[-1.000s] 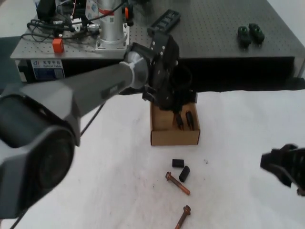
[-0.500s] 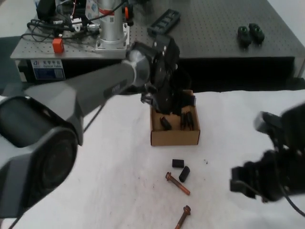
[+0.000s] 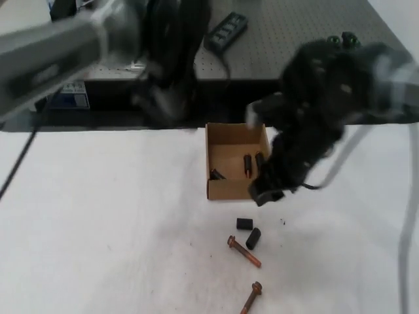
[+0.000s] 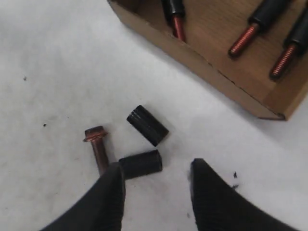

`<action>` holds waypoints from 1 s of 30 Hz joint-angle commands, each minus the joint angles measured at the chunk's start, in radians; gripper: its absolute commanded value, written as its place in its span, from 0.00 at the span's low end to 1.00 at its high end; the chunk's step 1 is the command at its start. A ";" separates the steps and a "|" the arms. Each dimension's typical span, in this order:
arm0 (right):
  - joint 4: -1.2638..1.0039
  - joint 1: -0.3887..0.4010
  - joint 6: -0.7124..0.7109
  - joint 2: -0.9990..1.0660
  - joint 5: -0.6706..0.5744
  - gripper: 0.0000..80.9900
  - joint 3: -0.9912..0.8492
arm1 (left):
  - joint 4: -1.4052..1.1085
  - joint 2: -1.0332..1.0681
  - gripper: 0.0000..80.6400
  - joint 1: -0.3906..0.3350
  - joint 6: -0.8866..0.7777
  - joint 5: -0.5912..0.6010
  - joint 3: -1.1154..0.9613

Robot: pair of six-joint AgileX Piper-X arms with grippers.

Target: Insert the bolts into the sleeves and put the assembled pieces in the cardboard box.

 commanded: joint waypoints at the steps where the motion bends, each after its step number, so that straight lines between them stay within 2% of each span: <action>1: 0.158 0.046 -0.174 0.192 0.082 0.39 -0.193 | -0.082 -0.132 0.23 -0.001 -0.018 -0.018 0.160; 5: 0.181 0.078 -0.193 0.289 0.113 0.39 -0.265 | -0.119 -0.289 0.23 -0.001 -0.021 -0.016 0.344; 9: 0.195 0.104 -0.232 0.328 0.171 0.39 -0.283 | -0.119 -0.399 0.23 -0.001 -0.021 -0.019 0.430; 15: 0.169 0.113 -0.263 0.346 0.198 0.39 -0.283 | -0.117 -0.476 0.23 -0.001 -0.010 -0.019 0.455; 26: 0.153 0.122 -0.270 0.390 0.202 0.39 -0.283 | -0.112 -0.481 0.23 -0.001 0.025 -0.014 0.455; 28: 0.146 0.122 -0.270 0.396 0.202 0.34 -0.283 | -0.112 -0.481 0.23 -0.001 0.025 -0.014 0.455; 30: 0.140 0.122 -0.270 0.396 0.202 0.21 -0.283 | -0.110 -0.481 0.23 -0.001 0.024 -0.005 0.455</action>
